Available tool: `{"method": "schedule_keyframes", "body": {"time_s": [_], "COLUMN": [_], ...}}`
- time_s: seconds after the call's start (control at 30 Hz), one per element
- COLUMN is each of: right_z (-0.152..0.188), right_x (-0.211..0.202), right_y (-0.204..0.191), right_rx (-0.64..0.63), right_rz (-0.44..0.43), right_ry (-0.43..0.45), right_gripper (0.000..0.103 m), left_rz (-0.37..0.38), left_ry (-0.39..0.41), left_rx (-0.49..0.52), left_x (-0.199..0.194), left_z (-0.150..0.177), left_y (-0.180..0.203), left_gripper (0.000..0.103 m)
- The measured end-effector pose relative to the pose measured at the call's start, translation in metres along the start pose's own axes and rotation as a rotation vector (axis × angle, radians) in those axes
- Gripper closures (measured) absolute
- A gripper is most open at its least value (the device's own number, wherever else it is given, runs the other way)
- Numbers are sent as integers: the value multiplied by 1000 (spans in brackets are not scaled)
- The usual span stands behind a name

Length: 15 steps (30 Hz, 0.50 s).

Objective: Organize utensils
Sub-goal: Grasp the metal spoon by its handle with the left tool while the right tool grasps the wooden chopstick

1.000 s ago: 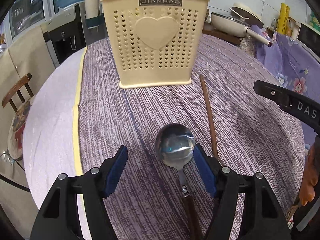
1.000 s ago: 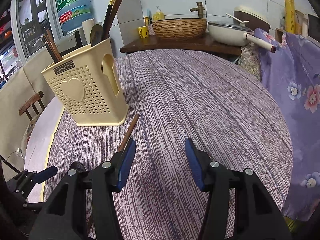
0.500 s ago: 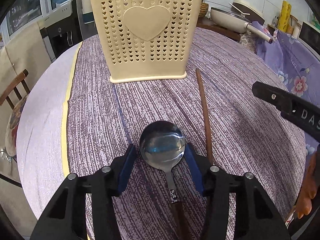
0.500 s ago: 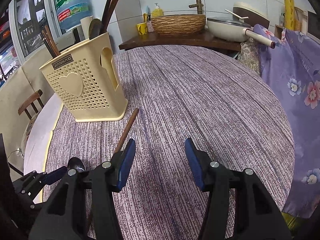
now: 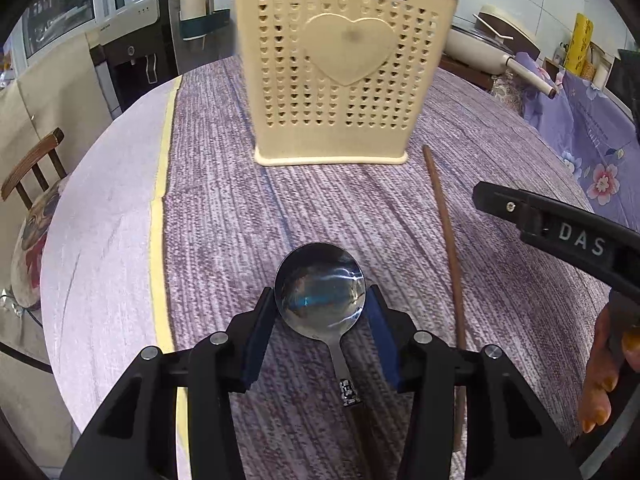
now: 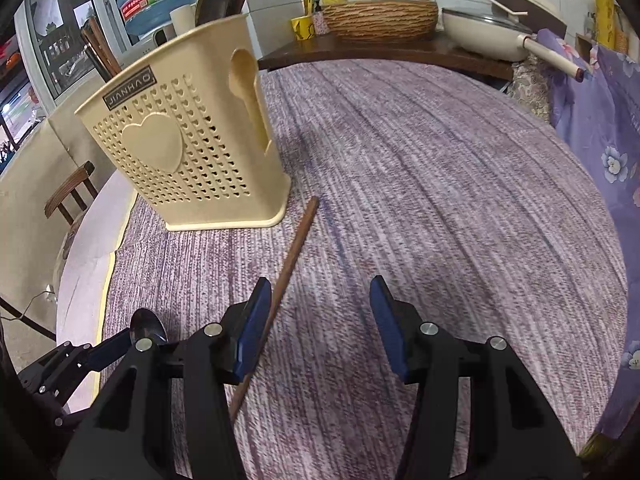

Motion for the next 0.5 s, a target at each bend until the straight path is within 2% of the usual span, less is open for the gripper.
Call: {"method": "schedule_keyframes", "body": {"time_s": [0.17, 0.27, 0.33, 0.47, 0.5], "right_z": [-2, -1, -3, -9, -11], "right_x": [20, 32, 36, 42, 43], "right_y": [-17, -27, -31, -32, -30], "right_rx": [-4, -28, -50, -50, -47], "right_rz": [19, 42, 79, 96, 101], "right_ry": [-31, -55, -51, -43, -40], "right_gripper": [54, 60, 63, 65, 69], "left_rz": [-3, -3, -3, 1, 2], "left_ry": [-4, -4, -4, -7, -8], "left_rx": [4, 6, 8, 9, 8], "left_x": [1, 0, 0, 0, 0], "left_z": [-1, 0, 0, 1, 1], "left_y": [-10, -12, -14, -16, -18], "left_gripper": [57, 57, 57, 57, 57]}}
Point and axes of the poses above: each gripper's, at about its wrist camera, not at the fingertips, and x roughly the way its jaws point, y to its right, z to its underside, the point moved 7 cm from there along x, roughly the way its jaws point, and after that the axes turned 3 degrees about -x, right-handed, at the moved point
